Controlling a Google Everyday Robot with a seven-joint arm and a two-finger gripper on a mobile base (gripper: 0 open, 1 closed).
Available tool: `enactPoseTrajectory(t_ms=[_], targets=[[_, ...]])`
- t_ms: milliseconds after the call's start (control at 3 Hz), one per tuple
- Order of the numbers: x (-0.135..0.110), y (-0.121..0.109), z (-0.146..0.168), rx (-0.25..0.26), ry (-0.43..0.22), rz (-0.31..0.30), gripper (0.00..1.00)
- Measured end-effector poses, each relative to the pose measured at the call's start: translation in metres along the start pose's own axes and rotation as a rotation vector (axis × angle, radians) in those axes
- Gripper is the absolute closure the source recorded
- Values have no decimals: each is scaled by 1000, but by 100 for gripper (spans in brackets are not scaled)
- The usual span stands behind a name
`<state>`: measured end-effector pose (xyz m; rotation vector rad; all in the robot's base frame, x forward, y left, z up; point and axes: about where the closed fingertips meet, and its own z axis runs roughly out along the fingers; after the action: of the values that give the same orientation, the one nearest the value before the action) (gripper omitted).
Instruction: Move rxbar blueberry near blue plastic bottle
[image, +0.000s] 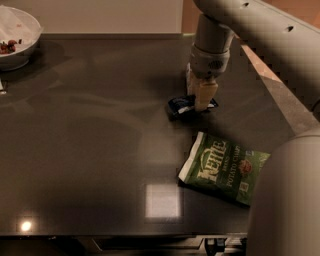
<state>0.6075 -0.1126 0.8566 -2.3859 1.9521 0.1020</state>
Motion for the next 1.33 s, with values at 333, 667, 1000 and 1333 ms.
enactPoseTrajectory(t_ms=[333, 667, 1000, 1333], targets=[[20, 5, -1, -3, 21, 46, 100], [43, 6, 1, 3, 49, 115, 82], [64, 5, 1, 6, 67, 184, 59], [83, 2, 2, 16, 66, 253, 37]])
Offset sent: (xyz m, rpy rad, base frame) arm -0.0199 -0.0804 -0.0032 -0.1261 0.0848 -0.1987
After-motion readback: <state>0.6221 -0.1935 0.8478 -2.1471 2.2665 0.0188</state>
